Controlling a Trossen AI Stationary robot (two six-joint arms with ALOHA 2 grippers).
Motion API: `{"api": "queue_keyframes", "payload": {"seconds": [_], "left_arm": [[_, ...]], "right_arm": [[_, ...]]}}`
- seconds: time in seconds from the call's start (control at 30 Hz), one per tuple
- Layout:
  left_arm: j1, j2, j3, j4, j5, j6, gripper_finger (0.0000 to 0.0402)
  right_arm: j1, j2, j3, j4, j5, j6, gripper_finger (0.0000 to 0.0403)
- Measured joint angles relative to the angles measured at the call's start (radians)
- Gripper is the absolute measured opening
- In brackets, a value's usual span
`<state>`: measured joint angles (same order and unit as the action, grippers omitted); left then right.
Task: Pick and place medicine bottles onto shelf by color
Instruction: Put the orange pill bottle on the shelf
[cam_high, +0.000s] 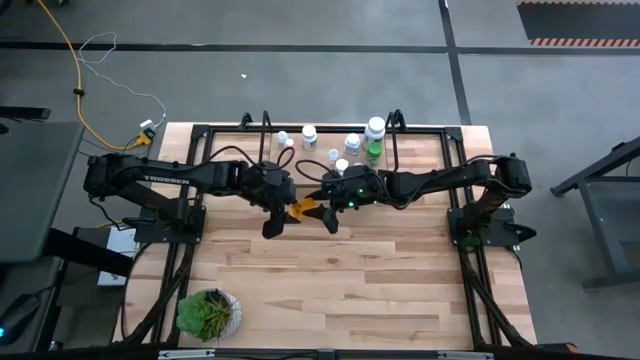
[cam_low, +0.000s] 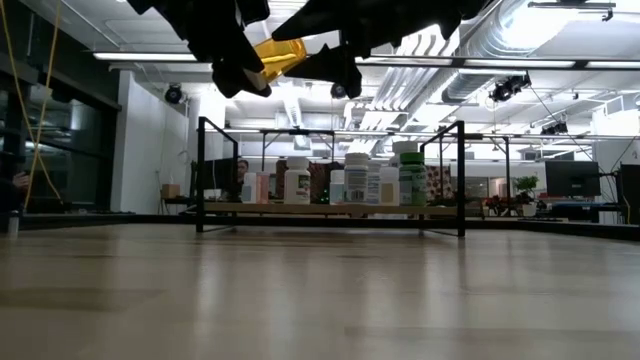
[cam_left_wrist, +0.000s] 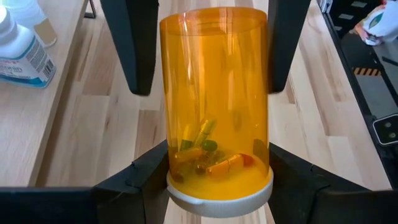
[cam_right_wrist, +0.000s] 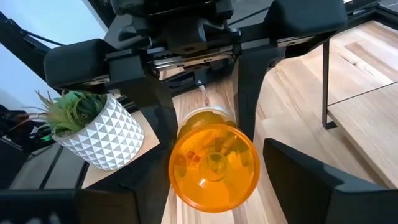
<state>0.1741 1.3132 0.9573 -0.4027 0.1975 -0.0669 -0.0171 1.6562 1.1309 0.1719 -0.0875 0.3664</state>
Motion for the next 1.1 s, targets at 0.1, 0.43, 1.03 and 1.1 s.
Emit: {"api": "queue_keyframes", "payload": {"seconds": [0.1, 0.43, 1.03, 1.1], "left_arm": [[0.0, 0.0, 0.0, 0.01, 0.0, 0.0, 0.0198], [0.0, 0.0, 0.0, 0.01, -0.003, 0.014, 0.0198], [0.005, -0.001, 0.0, 0.014, 0.008, -0.032, 0.0246], [0.013, -0.002, 0.0, 0.007, 0.009, -0.048, 0.026]], "right_arm": [[0.001, 0.0, 0.0, 0.001, 0.0, 0.002, 0.023], [0.001, 0.0, 0.0, -0.002, -0.017, 0.026, 0.0185], [0.0, 0.0, 0.0, -0.03, -0.044, 0.026, 0.017], [-0.006, 0.0, 0.0, -0.045, -0.052, 0.025, 0.017]]}}
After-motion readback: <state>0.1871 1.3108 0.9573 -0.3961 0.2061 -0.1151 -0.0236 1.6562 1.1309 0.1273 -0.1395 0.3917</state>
